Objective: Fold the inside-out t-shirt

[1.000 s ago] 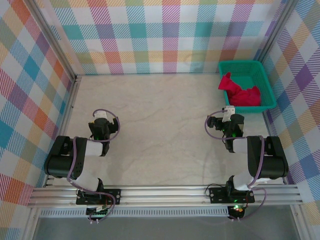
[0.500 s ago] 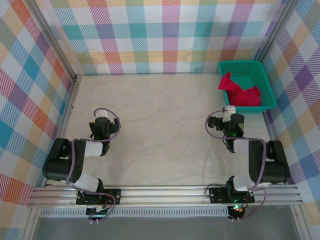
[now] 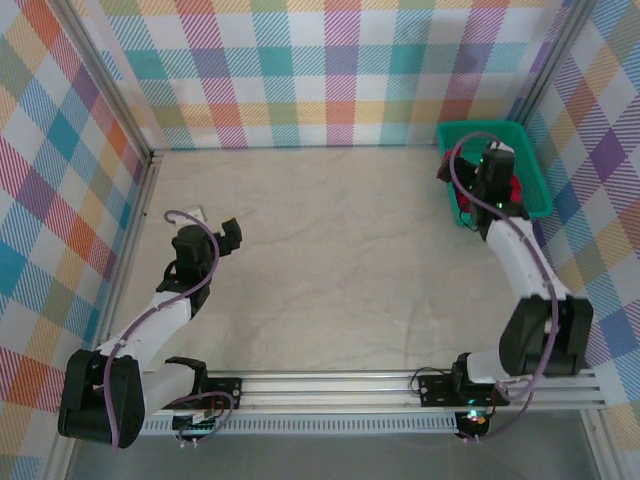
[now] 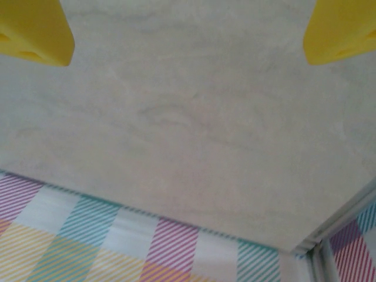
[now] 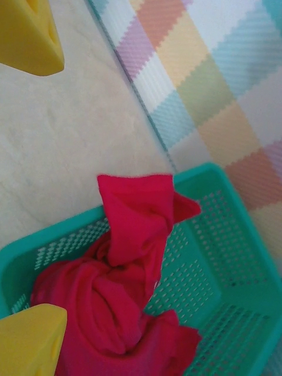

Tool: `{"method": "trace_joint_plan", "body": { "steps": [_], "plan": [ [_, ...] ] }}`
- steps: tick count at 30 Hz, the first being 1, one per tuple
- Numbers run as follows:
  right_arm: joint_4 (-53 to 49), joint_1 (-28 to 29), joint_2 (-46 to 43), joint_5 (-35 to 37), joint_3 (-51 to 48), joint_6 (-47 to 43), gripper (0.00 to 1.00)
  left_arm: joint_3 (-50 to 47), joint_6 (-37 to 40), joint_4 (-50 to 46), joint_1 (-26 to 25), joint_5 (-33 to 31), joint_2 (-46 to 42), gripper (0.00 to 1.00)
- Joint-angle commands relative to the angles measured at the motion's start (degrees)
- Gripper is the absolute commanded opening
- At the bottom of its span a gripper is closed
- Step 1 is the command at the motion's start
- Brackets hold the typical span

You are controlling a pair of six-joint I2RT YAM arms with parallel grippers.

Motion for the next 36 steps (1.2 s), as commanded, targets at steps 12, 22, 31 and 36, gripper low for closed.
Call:
{"method": "trace_joint_plan", "body": {
  "steps": [12, 22, 31, 36],
  "plan": [
    [-22.4, -6.8, 29.3, 3.1, 25.0, 14.4, 0.78, 0.7, -15.3, -8.5, 0.9, -15.7, 2.8, 1.0],
    [-18.5, -6.7, 24.0, 0.3, 23.9, 14.0, 0.0, 2.2, -15.5, -9.1, 0.9, -14.0, 5.2, 1.0],
    [12.6, -3.3, 2.0, -7.9, -2.2, 10.7, 0.0, 7.7, -16.4, -12.3, 0.5, 0.6, 5.5, 0.92],
    [23.0, -1.1, -4.9, -10.3, -10.4, 8.4, 0.0, 9.7, -18.3, -12.6, -2.7, 6.7, 5.0, 0.9]
  ]
}}
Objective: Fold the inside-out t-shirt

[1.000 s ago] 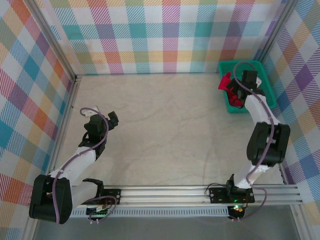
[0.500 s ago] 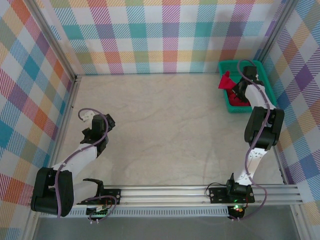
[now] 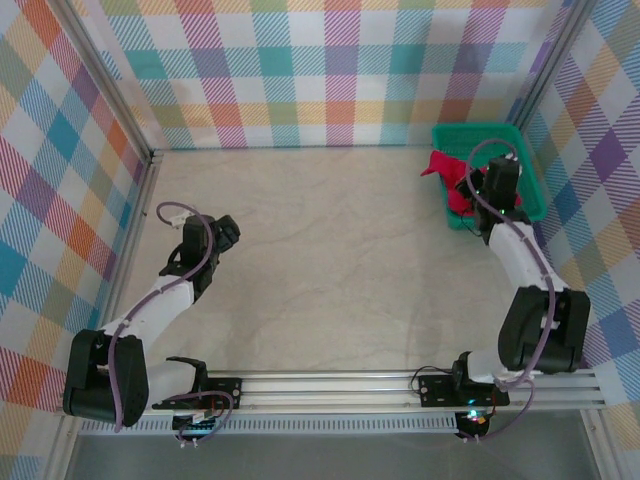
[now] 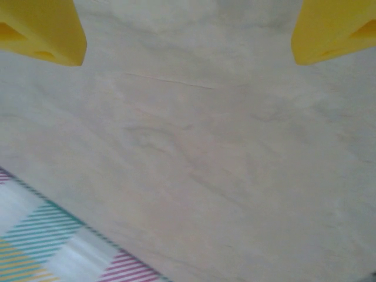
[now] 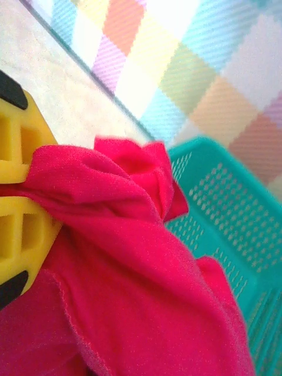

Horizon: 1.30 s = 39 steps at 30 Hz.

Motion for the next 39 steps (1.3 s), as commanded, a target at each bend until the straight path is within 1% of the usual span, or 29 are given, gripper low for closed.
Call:
{"method": "trace_joint_plan", "body": {
  "steps": [1, 5, 8, 10, 12, 16, 18, 19, 21, 23, 25, 28, 32, 33, 35, 36, 37, 38, 39],
  "plan": [
    [13.0, 1.2, -3.4, -4.5, -1.7, -3.1, 0.0, 2.6, -1.7, -2.5, -2.6, 6.0, -1.1, 0.89],
    [12.4, 3.0, -6.8, -2.3, 0.3, -5.2, 0.0, 3.7, -2.0, -4.1, -5.0, 6.6, -1.3, 0.89],
    [12.3, 5.3, -9.1, -0.2, 1.9, -6.7, 0.0, 4.6, -2.3, -4.8, -5.4, 7.1, -1.4, 0.89],
    [12.8, 7.5, -10.2, -0.2, 2.7, -8.6, 0.0, 5.5, -2.4, -5.6, -5.4, 6.8, -1.6, 0.89],
    [12.5, 10.5, -11.4, 0.3, 3.7, -11.1, 0.0, 6.9, -2.3, -7.3, -5.4, 5.6, -2.1, 0.9],
    [11.3, 17.3, -15.0, 2.8, 6.2, -15.3, 0.0, 9.5, -1.3, -11.9, -5.4, 1.2, -4.6, 0.92],
    [8.0, 20.2, -16.1, 3.4, 10.0, -16.5, 0.0, 10.5, -0.9, -14.6, -5.3, -1.3, -6.5, 0.94],
    [5.7, 21.6, -15.8, 2.6, 12.8, -16.5, 0.0, 11.1, -0.9, -16.1, -5.3, -2.4, -7.5, 0.94],
    [0.2, 23.3, -13.9, -1.3, 19.4, -14.9, 0.0, 12.3, -0.5, -19.1, -5.0, -3.1, -9.1, 0.96],
    [-6.3, 25.1, -9.9, -6.0, 25.2, -11.7, 0.0, 13.9, -0.2, -23.6, -4.8, -2.8, -10.1, 0.98],
    [-10.5, 27.1, -5.9, -8.8, 28.6, -9.4, 0.0, 15.4, -0.2, -26.1, -4.7, -1.2, -10.5, 0.99],
    [-14.0, 30.4, -0.2, -7.7, 29.9, -7.1, 0.0, 17.4, 0.7, -28.3, -4.7, 3.9, -9.7, 0.99],
    [-18.1, 31.0, 8.8, -7.5, 30.3, -3.0, 0.01, 20.1, 2.1, -31.6, -4.7, 11.4, -6.3, 0.98],
    [-19.2, 31.0, 11.3, -7.8, 30.9, -2.8, 0.08, 20.3, 2.3, -31.9, -4.7, 13.1, -5.2, 0.98],
    [-27.0, 30.8, 19.0, -9.7, 37.2, -4.6, 0.4, 19.4, 2.1, -31.1, -4.8, 17.3, -2.9, 0.96],
    [-32.0, 30.8, 22.4, -9.8, 41.3, -5.7, 0.52, 18.7, 1.7, -30.3, -4.9, 19.2, -1.9, 0.94],
    [-36.7, 30.8, 25.5, -9.4, 45.4, -6.9, 0.61, 17.6, 1.0, -28.9, -5.3, 21.1, -0.6, 0.93],
    [-39.5, 30.8, 27.4, -9.1, 47.7, -8.1, 0.66, 16.3, 0.1, -27.4, -5.8, 22.7, 0.4, 0.92],
    [-40.3, 30.8, 28.0, -8.9, 48.2, -8.9, 0.68, 15.0, -0.5, -25.8, -6.3, 24.1, 1.2, 0.91]
  ]
}}
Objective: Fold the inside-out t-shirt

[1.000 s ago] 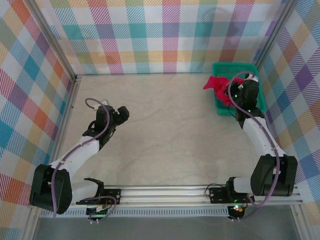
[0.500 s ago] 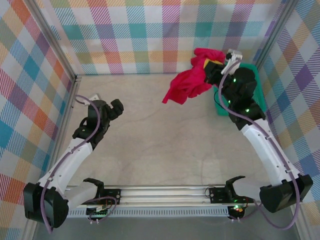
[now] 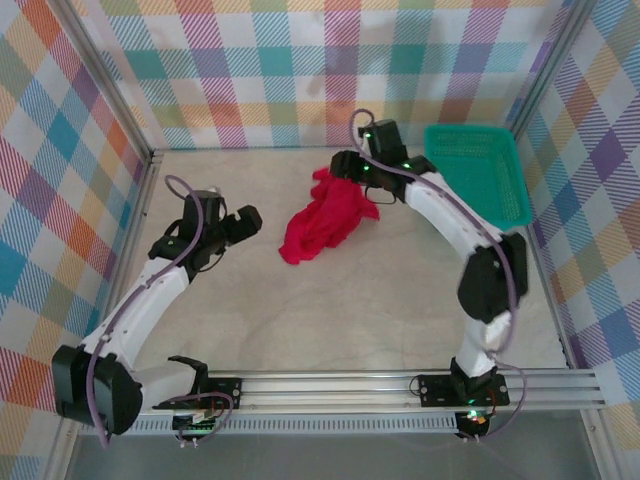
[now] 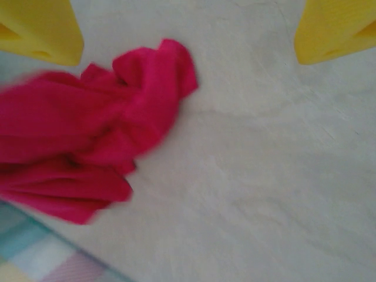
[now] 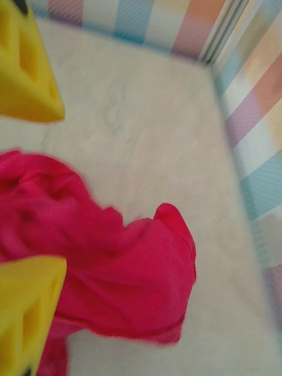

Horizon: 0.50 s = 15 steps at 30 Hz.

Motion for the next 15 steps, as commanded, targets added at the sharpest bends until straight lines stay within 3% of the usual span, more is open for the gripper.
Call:
{"method": "trace_joint_plan", "body": {
  "steps": [1, 7, 15],
  "plan": [
    [-11.1, -0.3, -0.2, -0.3, 4.8, -3.1, 0.7, -4.1, -1.4, 3.9, -2.0, 8.9, 2.8, 0.9],
    [-5.8, -0.6, -4.5, -0.2, -7.4, -4.0, 0.64, -7.2, -2.6, 10.6, -6.4, 7.8, 9.0, 0.89],
    [0.7, -0.9, -4.1, -5.9, -17.7, -0.9, 0.5, -2.9, -4.2, 15.8, -7.1, 9.6, 20.8, 0.86]
  ]
}}
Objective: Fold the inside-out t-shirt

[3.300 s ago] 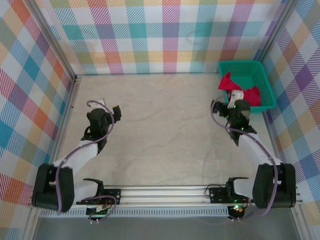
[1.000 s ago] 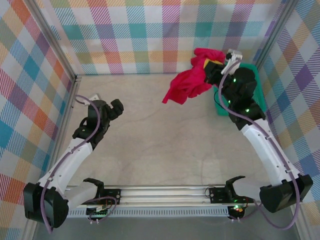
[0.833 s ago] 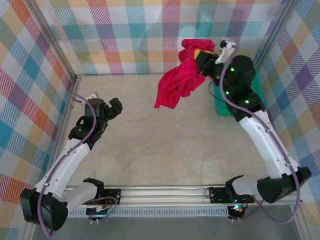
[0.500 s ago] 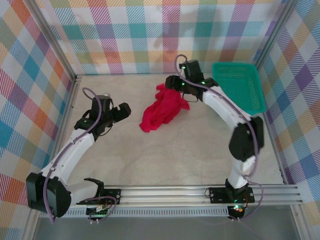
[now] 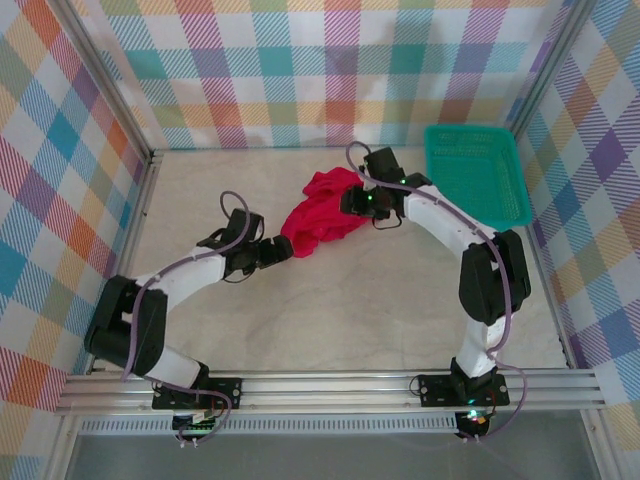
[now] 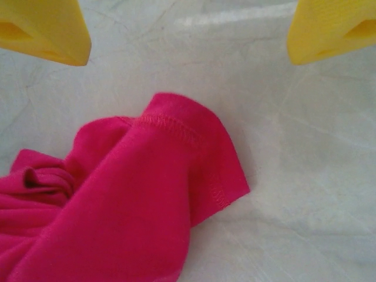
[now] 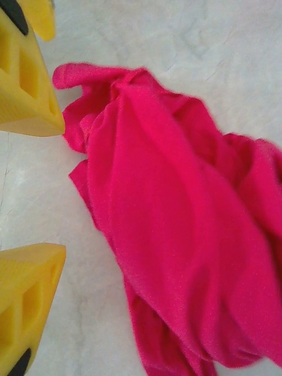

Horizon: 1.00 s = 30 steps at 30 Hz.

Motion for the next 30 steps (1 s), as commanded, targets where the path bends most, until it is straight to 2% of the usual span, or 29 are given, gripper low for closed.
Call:
{"method": "trace_joint_plan", "body": {
  "steps": [1, 4, 10, 12, 13, 15, 17, 18, 20, 30],
  "plan": [
    [4.3, -0.4, 0.6, -3.8, -3.0, 2.3, 0.48, 3.4, -1.3, 4.6, -0.7, 1.3, 3.6, 0.85],
    [7.4, -0.5, 2.5, -5.5, -4.5, 5.2, 0.47, 6.1, -1.5, 5.5, -0.7, 1.1, 8.4, 0.83],
    [13.2, -0.5, 9.5, -5.1, -1.8, 9.7, 0.53, 11.9, -1.4, 7.0, -0.7, -0.5, 17.2, 0.77],
    [13.8, -0.6, 13.1, -5.1, 1.1, 10.2, 0.51, 13.3, -0.8, 6.9, -0.7, -1.9, 19.2, 0.73],
    [14.0, -0.6, 14.9, -5.1, 2.7, 10.3, 0.46, 13.9, -0.7, 6.9, -0.6, -2.6, 20.0, 0.7],
    [12.8, -0.7, 17.2, -4.5, 5.9, 10.2, 0.25, 15.0, -0.4, 6.4, -0.6, -3.4, 21.2, 0.56],
    [10.5, -0.7, 16.7, -3.6, 7.7, 9.1, 0.04, 16.3, 0.1, 5.0, -0.6, -3.5, 21.2, 0.29],
    [9.7, -0.7, 15.4, -3.4, 7.9, 8.2, 0.0, 16.8, 0.5, 3.9, -0.6, -3.6, 20.7, 0.19],
    [7.3, -0.7, 11.0, -2.3, 7.4, 6.1, 0.0, 17.7, 2.0, 0.6, -0.6, -4.7, 18.1, 0.0],
    [-11.0, -0.6, -14.0, -0.3, 7.7, -4.4, 0.0, 24.0, 5.2, -23.4, 0.7, -16.6, -8.7, 0.0]
  ]
}}
